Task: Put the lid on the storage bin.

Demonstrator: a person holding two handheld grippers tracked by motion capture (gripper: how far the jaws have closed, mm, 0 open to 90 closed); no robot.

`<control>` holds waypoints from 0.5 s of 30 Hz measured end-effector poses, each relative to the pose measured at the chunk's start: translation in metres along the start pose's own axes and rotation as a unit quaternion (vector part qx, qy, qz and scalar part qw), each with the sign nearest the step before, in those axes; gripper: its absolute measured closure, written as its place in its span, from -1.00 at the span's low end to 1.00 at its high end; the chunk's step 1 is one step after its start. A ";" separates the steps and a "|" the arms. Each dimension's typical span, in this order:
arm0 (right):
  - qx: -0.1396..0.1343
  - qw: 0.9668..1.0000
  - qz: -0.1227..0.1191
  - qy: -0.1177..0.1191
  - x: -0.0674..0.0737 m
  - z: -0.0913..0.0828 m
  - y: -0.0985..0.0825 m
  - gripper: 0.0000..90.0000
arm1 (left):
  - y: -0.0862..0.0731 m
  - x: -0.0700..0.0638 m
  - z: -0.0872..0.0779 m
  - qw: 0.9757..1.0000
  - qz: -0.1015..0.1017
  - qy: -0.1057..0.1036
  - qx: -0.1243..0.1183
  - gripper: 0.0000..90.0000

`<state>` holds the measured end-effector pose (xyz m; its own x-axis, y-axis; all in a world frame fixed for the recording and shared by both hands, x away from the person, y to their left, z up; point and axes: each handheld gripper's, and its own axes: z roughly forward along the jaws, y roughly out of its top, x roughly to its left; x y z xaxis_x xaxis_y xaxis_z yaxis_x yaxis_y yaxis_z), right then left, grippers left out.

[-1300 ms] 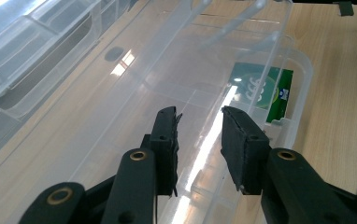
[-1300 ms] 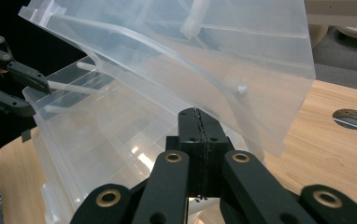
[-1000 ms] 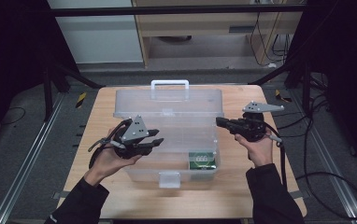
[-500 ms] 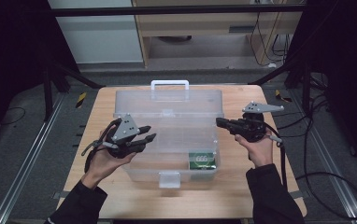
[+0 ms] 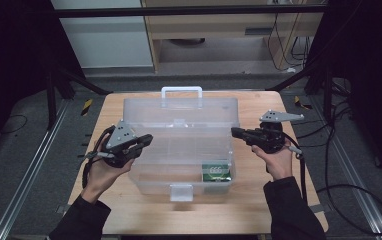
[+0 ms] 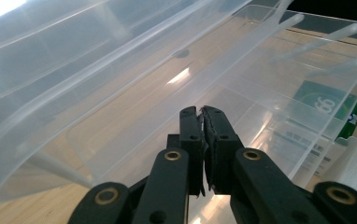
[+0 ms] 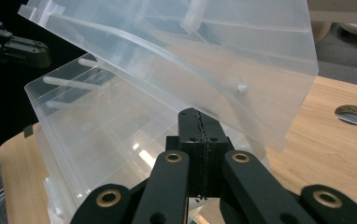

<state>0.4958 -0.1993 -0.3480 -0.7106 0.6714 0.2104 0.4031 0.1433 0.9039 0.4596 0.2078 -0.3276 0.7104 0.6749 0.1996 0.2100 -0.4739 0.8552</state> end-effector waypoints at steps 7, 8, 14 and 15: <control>0.002 1.000 0.001 0.002 0.000 -0.001 -0.001 1.00 | -0.008 0.008 -0.006 1.000 -0.021 0.005 0.003 0.97; 0.002 1.000 0.002 0.002 0.001 -0.001 -0.001 1.00 | -0.010 0.010 -0.007 1.000 -0.020 0.009 -0.001 0.97; 0.004 1.000 -0.001 0.003 0.002 -0.001 -0.003 1.00 | -0.019 0.017 -0.014 0.999 -0.030 0.015 0.001 0.98; 0.006 1.000 -0.001 0.003 0.002 -0.001 -0.003 1.00 | -0.020 0.018 -0.015 0.999 -0.030 0.015 0.002 0.98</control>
<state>0.4925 -0.1994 -0.3498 -0.7142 0.6674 0.2109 0.4082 0.1525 0.9001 0.4581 0.2379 -0.3335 0.6756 0.7194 0.1617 0.2542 -0.4332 0.8647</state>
